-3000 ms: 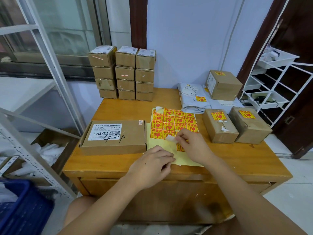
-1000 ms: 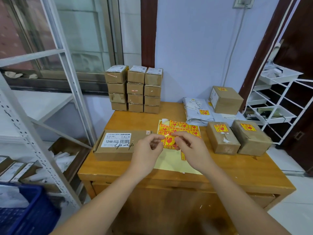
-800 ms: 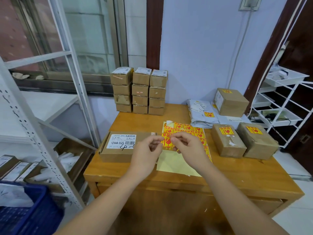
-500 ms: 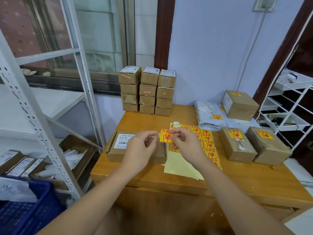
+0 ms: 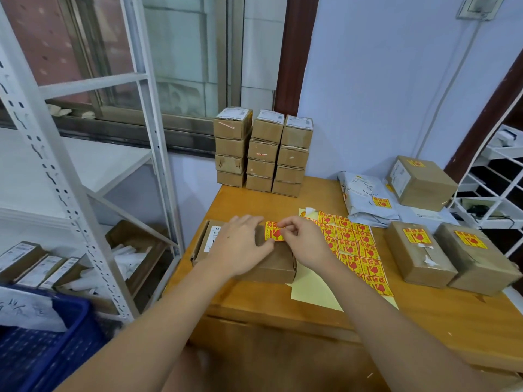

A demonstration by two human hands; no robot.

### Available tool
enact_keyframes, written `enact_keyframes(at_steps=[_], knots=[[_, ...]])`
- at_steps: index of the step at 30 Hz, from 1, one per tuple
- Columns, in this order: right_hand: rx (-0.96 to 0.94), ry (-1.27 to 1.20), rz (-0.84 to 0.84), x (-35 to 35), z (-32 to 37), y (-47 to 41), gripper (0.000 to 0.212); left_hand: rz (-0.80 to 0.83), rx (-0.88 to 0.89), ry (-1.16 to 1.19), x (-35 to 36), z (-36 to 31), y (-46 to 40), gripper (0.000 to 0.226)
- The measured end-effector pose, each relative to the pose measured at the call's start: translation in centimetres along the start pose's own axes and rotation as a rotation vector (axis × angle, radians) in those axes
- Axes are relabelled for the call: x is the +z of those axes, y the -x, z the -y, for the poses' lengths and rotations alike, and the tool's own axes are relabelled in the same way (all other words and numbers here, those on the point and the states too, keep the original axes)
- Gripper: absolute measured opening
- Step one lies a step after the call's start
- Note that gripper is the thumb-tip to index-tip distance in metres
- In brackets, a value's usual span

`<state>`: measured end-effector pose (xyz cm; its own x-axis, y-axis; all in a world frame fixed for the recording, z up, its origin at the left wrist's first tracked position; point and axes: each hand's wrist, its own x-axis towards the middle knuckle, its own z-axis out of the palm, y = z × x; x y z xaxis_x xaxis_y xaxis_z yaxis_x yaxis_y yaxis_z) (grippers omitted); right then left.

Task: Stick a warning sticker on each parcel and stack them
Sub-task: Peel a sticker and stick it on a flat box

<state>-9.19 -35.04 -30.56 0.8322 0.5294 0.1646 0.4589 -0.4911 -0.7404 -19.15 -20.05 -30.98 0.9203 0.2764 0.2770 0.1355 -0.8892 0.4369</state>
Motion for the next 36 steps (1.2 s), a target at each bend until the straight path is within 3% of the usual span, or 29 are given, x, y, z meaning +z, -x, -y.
enact_keyframes(at_steps=[22, 36], knots=[[-0.042, 0.092, -0.066, 1.8, -0.4, -0.2, 0.014, -0.054, 0.026, -0.042, 1.5, 0.7, 0.3, 0.062], [0.044, 0.099, -0.123, 2.2, 0.3, -0.3, 0.02, -0.027, -0.018, -0.022, 1.0, 0.3, 0.7, 0.061]])
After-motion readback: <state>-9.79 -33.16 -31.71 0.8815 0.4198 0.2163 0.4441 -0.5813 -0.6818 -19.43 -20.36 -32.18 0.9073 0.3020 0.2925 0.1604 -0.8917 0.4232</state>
